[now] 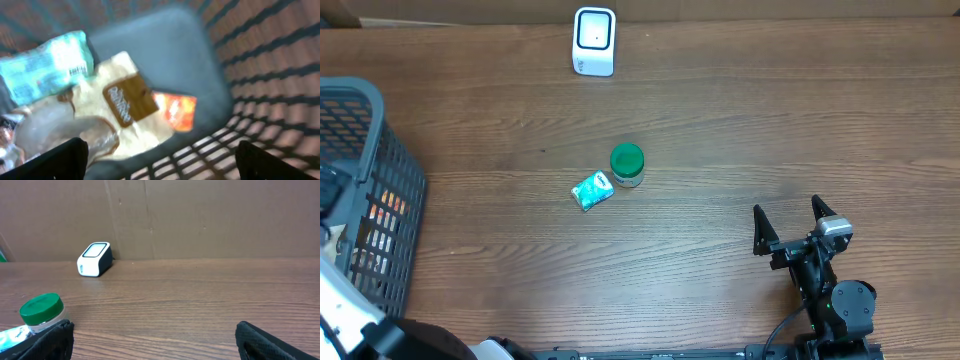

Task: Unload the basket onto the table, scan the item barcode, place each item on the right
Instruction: 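Reach the left gripper into the basket and grasp the brown Pantree pouch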

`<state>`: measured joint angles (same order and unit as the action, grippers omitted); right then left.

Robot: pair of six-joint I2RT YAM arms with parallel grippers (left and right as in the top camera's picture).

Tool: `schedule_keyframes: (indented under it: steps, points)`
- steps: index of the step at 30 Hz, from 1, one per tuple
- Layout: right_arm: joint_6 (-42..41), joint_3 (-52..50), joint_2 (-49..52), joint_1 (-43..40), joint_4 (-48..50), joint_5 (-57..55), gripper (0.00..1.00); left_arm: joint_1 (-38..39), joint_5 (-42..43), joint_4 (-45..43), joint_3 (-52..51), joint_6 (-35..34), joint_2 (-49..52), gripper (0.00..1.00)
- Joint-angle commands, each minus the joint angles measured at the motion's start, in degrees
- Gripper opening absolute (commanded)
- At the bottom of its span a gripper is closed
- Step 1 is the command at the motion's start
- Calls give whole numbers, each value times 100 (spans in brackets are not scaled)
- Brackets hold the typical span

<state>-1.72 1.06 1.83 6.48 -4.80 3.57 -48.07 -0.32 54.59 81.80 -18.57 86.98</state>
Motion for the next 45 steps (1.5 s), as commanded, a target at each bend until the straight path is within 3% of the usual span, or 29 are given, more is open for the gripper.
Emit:
schedule_keyframes:
  steps: [1,12,35,45]
  points:
    - [7,-59,-37,31,22,-50,100,-33,-118,-546,-844,662,13,98]
    - [7,-59,-37,31,22,-50,100,-28,-114,-1069,-1226,1676,1117,95]
    - [7,-59,-37,31,22,-50,100,-28,-166,-1458,-1228,2247,2282,96]
    - [7,-59,-37,31,22,-50,100,-28,-179,-1622,-1228,2334,2828,84]
